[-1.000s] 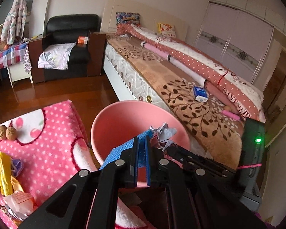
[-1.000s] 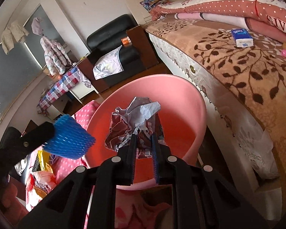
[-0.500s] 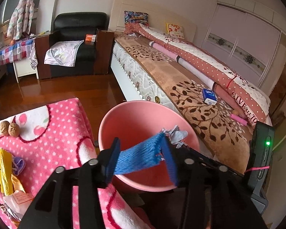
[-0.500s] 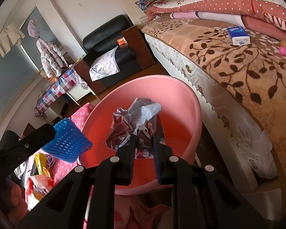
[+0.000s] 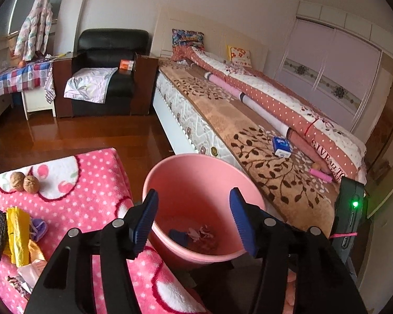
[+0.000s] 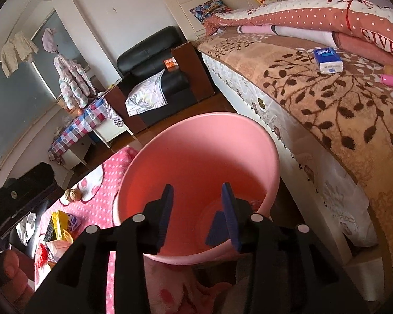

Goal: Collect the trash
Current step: 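Grasp the orange peel with the right gripper while the left grasps a clear wrapper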

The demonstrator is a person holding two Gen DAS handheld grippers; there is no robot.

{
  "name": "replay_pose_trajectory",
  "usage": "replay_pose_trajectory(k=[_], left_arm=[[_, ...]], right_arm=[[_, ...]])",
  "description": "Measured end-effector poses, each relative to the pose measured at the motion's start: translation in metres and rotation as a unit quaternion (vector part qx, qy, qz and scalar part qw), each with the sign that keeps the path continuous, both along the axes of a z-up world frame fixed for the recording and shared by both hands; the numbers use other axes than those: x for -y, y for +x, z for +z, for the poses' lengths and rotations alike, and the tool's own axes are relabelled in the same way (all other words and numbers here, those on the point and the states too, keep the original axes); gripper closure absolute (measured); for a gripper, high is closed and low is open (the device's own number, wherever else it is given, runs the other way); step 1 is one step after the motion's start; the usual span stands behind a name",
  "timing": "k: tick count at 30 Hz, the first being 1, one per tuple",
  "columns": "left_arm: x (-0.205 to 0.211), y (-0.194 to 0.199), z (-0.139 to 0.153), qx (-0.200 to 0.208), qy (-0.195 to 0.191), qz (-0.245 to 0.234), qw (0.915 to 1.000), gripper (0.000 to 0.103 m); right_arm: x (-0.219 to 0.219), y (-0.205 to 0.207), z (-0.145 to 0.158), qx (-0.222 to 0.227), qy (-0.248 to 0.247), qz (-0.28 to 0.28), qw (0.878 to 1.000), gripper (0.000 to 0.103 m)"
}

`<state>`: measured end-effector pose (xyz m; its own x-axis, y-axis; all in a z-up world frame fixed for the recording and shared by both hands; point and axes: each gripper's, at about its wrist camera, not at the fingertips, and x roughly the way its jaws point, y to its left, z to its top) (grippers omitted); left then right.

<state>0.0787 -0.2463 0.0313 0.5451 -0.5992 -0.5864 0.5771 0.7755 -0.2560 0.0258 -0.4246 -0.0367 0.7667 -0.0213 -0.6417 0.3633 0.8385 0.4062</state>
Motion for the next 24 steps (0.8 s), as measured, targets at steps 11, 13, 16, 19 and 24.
replay_pose_trajectory(k=[11,13,16,19,24], left_arm=[[-0.042,-0.014,0.011,0.016,0.008,0.059,0.9981,0.046],[-0.054,-0.015,0.012,0.017,0.012,0.073,0.9971,0.046],[-0.074,-0.019,0.013,0.021,0.018,0.099,0.9947,0.046],[-0.101,-0.023,0.015,0.028,0.019,0.126,0.9915,0.046],[-0.14,-0.032,0.018,0.039,0.022,0.166,0.9851,0.044]], right_arm=[[-0.025,-0.01,0.015,0.033,0.004,0.031,0.999,0.057],[-0.031,-0.012,0.018,0.041,0.003,0.039,0.998,0.057],[-0.041,-0.014,0.022,0.049,0.0,0.055,0.997,0.056],[-0.051,-0.017,0.025,0.063,0.003,0.072,0.995,0.056],[-0.072,-0.02,0.029,0.09,0.024,0.113,0.989,0.056]])
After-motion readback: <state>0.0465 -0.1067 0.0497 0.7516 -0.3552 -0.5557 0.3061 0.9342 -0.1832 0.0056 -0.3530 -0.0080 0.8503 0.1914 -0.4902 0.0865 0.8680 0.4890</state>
